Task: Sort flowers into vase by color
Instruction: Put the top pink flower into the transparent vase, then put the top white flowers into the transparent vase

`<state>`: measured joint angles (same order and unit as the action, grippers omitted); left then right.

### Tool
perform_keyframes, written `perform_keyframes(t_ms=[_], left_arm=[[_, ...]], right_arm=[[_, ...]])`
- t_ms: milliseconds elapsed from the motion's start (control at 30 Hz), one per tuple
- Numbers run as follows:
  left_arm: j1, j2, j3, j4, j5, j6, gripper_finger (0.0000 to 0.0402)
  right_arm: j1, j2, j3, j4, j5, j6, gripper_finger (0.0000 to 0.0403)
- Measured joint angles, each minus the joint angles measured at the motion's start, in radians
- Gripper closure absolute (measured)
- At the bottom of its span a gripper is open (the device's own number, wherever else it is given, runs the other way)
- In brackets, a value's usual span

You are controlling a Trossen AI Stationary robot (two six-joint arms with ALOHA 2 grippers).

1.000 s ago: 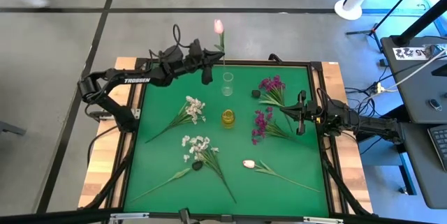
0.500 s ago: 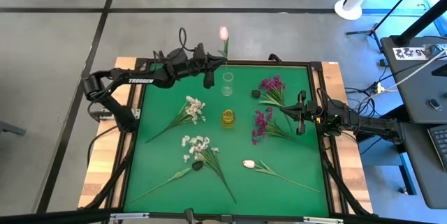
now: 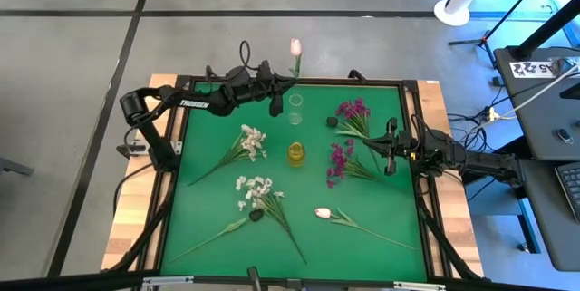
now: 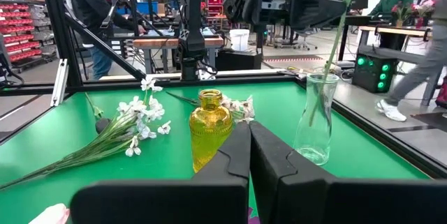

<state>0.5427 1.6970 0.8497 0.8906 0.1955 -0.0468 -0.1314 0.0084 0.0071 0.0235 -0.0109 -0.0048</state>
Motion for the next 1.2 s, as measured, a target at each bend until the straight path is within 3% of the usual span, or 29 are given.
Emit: perform_keyframes(t_ms=[633, 933, 1200], left_arm=[[-0.014, -0.033, 0.000, -0.272, -0.002, 0.031, 0.0252], [-0.058, -0.186, 0.000, -0.568, -0.179, 0.083, 0.0193], [-0.219, -0.395, 0.000, -0.866, -0.366, 0.084, 0.0182]], right_arm=[[0.000, 0.000, 0.000, 0.000, 0.000, 0.000, 0.0402], [0.000, 0.000, 0.000, 0.000, 0.000, 0.000, 0.0402], [0.000, 0.000, 0.000, 0.000, 0.000, 0.000, 0.0402]])
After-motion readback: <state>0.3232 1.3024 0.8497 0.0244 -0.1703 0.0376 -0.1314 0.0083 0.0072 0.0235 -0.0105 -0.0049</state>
